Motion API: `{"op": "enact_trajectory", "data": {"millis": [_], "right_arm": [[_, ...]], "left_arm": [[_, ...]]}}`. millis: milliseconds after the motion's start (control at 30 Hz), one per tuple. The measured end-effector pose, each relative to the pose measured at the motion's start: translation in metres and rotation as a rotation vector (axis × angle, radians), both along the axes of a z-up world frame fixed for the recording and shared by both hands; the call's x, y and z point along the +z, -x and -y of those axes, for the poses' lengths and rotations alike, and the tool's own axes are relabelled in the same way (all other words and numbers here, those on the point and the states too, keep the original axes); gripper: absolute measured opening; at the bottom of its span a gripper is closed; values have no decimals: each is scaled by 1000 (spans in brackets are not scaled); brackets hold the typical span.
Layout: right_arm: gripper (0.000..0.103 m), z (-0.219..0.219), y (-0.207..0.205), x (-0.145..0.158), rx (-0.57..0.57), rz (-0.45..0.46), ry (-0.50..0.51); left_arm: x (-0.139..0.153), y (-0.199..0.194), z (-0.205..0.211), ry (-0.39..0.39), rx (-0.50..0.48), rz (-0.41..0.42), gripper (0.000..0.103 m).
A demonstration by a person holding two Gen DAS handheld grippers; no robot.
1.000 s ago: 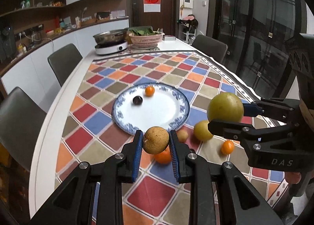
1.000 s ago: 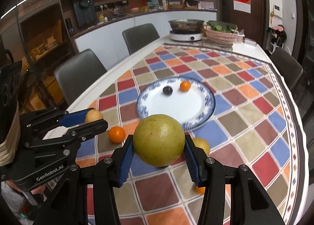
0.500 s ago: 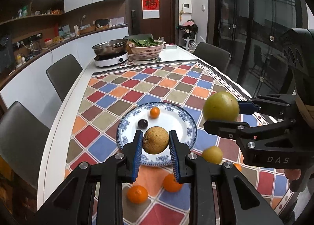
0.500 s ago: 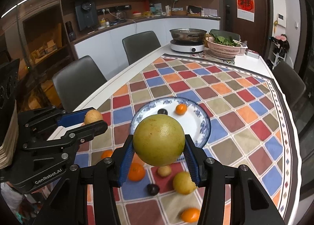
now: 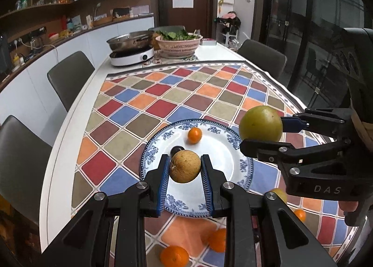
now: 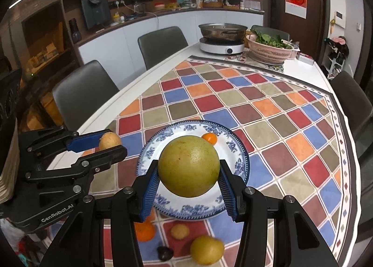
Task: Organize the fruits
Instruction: 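Set the potato on the plate with the left tool while the right sets the pomelo there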
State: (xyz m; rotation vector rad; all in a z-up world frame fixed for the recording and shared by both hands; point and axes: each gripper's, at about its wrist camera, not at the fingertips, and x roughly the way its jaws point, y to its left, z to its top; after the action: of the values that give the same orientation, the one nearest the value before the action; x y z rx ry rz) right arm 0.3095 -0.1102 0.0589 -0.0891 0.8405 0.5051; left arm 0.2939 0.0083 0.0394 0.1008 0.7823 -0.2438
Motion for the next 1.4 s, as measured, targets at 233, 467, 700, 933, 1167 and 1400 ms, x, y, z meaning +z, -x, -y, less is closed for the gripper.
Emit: {"op": "enact_trajectory", "data": {"millis": [233,467,700,933,1167,1400], "right_arm": [[50,-7,-38,-27,9,-61,31],[50,-15,-68,-54,26,-118,69],[50,-16,-88,-75,18,-176,83],[50,-17,-99,-91,18,-209,102],[50,-21,-103,-99,26,-227,112],[50,-19,-104,-102,19,-249,105]], "left_arm": [[-25,-36,-1,-2,-2,-70,27],[-52,-69,-2,-14,9,-142,27],[-74,-88,-2,-23,0,-200,27],[-92,-100,-4,-10,-1,-251,27],[-97,-107,-5,-12,13,-273,27],[-88,-103,-7,-37,31,-251,29]]}}
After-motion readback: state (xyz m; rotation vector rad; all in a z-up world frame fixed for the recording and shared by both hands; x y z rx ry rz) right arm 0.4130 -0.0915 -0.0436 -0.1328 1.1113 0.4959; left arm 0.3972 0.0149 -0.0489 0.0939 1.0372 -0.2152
